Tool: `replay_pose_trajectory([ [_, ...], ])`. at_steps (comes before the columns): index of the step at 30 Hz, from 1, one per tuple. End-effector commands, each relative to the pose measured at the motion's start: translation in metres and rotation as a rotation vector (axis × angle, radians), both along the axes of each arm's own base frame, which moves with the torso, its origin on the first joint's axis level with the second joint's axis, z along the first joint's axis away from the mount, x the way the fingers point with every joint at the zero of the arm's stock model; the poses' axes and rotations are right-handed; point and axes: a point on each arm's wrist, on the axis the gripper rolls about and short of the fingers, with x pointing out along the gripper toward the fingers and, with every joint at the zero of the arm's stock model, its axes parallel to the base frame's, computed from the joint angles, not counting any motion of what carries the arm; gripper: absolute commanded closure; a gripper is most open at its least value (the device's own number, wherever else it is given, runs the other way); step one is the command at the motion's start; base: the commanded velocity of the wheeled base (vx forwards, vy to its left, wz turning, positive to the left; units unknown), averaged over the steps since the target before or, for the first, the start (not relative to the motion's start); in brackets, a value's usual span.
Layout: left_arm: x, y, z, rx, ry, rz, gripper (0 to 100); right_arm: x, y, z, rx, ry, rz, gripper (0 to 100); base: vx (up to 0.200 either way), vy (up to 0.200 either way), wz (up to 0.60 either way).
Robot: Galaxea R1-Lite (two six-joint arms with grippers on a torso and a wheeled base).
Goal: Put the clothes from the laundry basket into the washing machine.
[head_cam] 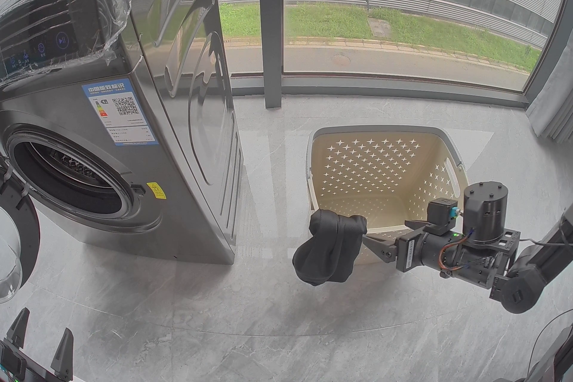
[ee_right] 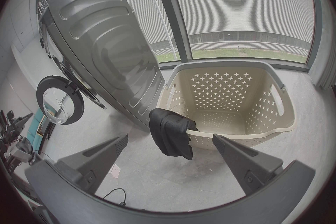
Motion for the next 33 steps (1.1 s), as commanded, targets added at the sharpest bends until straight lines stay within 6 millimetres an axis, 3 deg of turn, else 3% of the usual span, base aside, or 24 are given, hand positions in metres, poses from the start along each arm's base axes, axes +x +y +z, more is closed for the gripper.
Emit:
replay_pose_trajectory([
  [1,0.000,0.000,-0.005,0.000,0.006,0.000,0,0.018,0.010,-0.022,-0.025,0.040,-0.001,0,0.000,0.000,0.00],
  [14,0.000,0.000,-0.005,-0.003,0.006,0.000,0,0.047,0.026,-0.054,-0.026,0.022,0.000,0,0.000,0.000,0.00],
  [33,0.000,0.000,-0.005,-0.003,0.007,0.000,0,0.063,0.036,-0.068,-0.022,0.006,0.006,0,0.000,0.000,0.00],
])
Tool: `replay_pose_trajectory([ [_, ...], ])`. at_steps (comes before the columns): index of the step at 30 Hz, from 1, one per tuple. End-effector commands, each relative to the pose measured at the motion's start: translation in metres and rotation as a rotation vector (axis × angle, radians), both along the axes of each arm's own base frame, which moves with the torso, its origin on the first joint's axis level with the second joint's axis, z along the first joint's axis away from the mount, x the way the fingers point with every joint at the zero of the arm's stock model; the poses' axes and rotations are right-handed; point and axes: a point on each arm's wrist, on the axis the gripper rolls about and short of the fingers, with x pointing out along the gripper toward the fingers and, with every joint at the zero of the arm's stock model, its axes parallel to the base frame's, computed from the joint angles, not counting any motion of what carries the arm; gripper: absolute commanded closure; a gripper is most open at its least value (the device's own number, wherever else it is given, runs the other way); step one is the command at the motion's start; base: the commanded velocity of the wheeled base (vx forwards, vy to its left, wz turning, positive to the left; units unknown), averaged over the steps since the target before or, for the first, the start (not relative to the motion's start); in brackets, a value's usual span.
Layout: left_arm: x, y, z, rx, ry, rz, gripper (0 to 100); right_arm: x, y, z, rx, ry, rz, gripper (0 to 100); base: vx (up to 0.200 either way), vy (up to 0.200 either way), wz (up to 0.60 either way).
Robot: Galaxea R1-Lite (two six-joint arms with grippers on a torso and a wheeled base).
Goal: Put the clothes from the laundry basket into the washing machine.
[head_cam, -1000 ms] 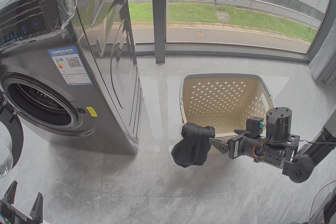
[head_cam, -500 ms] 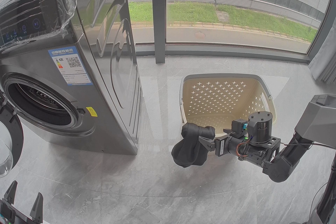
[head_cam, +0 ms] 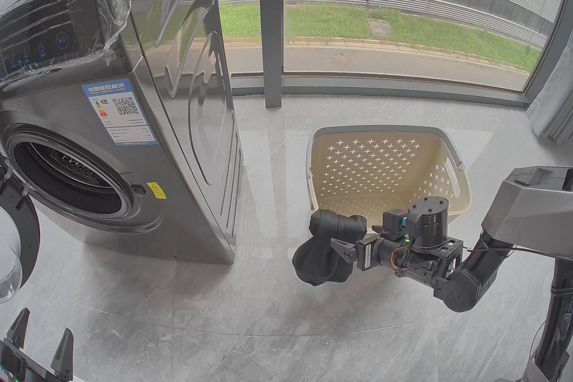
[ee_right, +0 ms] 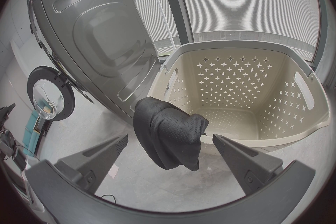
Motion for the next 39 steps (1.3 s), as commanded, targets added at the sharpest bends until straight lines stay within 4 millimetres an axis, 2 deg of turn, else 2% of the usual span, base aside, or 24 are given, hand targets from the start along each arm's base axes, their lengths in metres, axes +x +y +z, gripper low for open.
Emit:
replay_pose_trajectory([
  [1,0.000,0.000,-0.005,0.001,0.005,0.000,0,0.003,0.000,-0.004,-0.004,0.006,-0.003,0,0.000,0.000,0.00],
  [10,0.000,0.000,-0.005,-0.001,0.005,0.000,0,0.012,0.003,-0.010,0.010,-0.017,-0.009,0,0.000,0.000,0.00],
  [11,0.000,0.000,-0.005,-0.001,0.005,0.000,0,0.012,0.003,-0.012,0.004,-0.011,-0.008,100,0.000,0.000,0.00],
  [14,0.000,0.000,-0.005,-0.001,0.005,0.000,0,0.012,0.003,-0.017,-0.006,-0.009,-0.005,100,0.000,0.000,0.00],
  [22,0.000,0.000,-0.005,-0.002,0.006,0.000,0,0.013,0.003,-0.013,0.014,-0.047,-0.005,100,0.000,0.000,0.00],
  [26,0.000,0.000,-0.005,-0.007,0.006,0.000,0,0.005,-0.002,-0.011,0.010,-0.043,-0.004,100,0.000,0.000,0.00],
  [39,0.000,0.000,-0.005,-0.008,0.006,0.002,0,-0.029,-0.018,0.041,0.062,-0.128,-0.001,100,0.000,0.000,0.00],
])
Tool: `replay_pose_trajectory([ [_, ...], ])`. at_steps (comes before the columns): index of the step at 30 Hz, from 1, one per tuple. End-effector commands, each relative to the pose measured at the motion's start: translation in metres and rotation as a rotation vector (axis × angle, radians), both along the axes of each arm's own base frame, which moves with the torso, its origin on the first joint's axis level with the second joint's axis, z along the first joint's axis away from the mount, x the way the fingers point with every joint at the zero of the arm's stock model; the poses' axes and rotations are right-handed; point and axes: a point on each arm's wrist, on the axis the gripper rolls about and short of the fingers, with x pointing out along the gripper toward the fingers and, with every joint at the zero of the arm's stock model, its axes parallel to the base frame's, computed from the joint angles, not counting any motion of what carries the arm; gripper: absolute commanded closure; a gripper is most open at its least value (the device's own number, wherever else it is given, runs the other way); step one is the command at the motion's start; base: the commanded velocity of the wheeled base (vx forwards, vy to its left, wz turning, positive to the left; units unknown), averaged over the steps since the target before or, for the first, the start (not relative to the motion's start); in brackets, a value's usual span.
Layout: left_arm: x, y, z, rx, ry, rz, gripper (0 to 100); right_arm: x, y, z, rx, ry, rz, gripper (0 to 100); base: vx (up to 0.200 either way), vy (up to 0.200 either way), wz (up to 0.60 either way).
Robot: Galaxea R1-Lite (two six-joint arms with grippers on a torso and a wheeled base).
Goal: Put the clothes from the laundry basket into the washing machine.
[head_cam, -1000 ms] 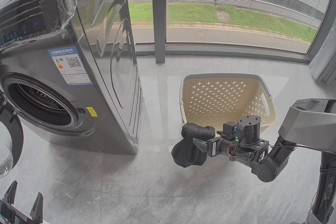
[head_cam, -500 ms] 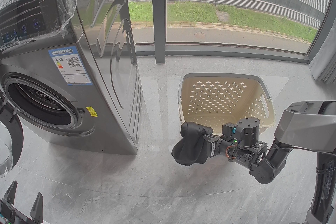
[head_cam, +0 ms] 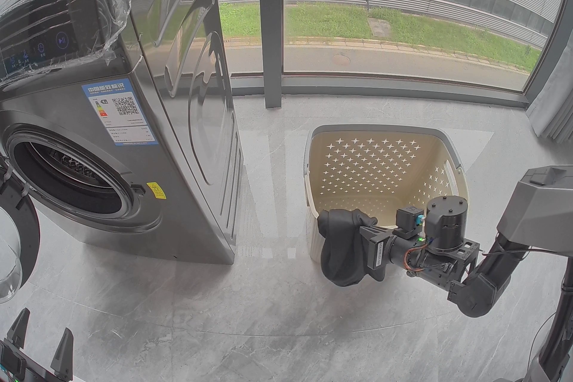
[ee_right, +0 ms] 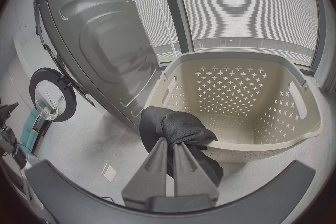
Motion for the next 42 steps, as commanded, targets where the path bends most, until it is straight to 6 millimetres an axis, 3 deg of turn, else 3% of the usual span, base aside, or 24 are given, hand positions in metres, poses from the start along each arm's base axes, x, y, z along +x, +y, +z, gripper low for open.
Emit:
replay_pose_trajectory([
  [1,0.000,0.000,-0.005,-0.001,0.005,0.002,0,-0.018,-0.007,0.034,0.059,-0.078,0.003,100,0.000,0.000,0.00],
  [5,0.000,0.000,-0.005,-0.001,0.006,0.000,0,-0.041,-0.014,0.067,0.133,-0.174,0.020,100,0.000,0.000,0.00],
  [7,0.000,0.000,-0.005,-0.001,0.006,0.000,0,-0.044,-0.015,0.074,0.144,-0.190,0.018,100,0.000,0.000,0.00],
  [8,0.000,0.000,-0.005,-0.001,0.005,0.000,0,-0.054,-0.021,0.091,0.178,-0.229,0.008,100,0.000,0.000,0.00],
  [10,0.000,0.000,-0.005,-0.001,0.006,0.002,0,-0.062,-0.026,0.105,0.204,-0.270,0.009,100,0.000,0.000,0.00],
  [18,0.000,0.000,-0.005,-0.002,0.006,0.002,0,-0.087,-0.039,0.132,0.244,-0.346,0.015,100,0.000,0.000,0.00],
  [26,0.000,0.000,-0.005,-0.001,0.006,0.002,0,-0.111,-0.051,0.174,0.299,-0.431,0.028,100,0.000,0.000,0.00],
  [31,0.000,0.000,-0.005,0.002,0.007,0.000,0,-0.121,-0.057,0.184,0.301,-0.440,0.032,100,0.000,0.000,0.00],
  [42,0.000,0.000,-0.005,0.001,0.006,-0.001,0,-0.122,-0.057,0.183,0.298,-0.435,0.033,100,-0.055,0.000,0.00],
])
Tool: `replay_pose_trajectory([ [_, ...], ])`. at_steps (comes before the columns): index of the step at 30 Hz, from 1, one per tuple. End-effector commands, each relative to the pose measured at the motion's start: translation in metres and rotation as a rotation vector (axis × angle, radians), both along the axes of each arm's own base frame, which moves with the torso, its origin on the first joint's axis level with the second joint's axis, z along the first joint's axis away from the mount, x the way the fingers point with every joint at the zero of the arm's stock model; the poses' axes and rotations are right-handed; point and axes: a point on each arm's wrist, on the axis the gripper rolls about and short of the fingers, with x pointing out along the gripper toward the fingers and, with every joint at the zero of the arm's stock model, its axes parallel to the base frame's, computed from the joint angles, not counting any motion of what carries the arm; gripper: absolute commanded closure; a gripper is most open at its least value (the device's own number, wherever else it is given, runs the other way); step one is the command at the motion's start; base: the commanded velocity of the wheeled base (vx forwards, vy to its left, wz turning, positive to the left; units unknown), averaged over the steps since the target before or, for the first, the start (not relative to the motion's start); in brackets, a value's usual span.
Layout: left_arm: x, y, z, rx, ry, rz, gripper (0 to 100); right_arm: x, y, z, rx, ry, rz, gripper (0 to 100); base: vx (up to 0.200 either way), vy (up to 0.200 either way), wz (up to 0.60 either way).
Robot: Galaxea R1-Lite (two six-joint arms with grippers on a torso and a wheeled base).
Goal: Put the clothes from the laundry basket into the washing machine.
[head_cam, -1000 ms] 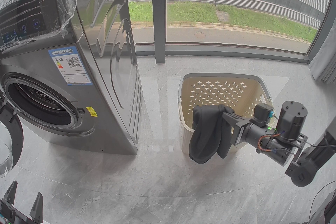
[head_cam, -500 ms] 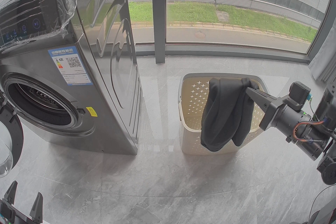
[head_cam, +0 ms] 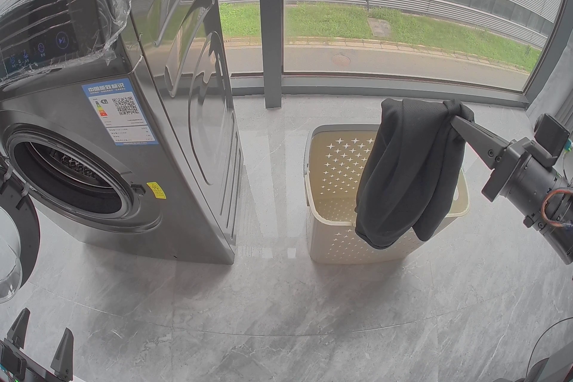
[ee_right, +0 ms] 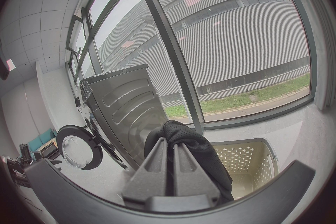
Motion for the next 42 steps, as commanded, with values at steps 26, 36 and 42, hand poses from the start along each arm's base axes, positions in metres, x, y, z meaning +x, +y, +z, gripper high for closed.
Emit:
replay_pose_trajectory([
  [26,0.0003,0.0000,-0.0049,-0.002,0.006,0.000,0,-0.0023,0.0019,-0.0016,0.001,0.003,0.016,100,-0.069,0.046,0.00],
  [36,0.0003,0.0000,-0.0049,-0.004,0.006,0.000,0,-0.0021,0.0021,-0.0024,0.001,0.008,0.018,100,0.000,0.200,0.00],
  [42,0.0004,0.0000,-0.0048,-0.005,0.007,-0.002,0,-0.0016,0.0059,-0.0066,-0.006,0.020,0.032,100,0.000,0.200,0.00],
])
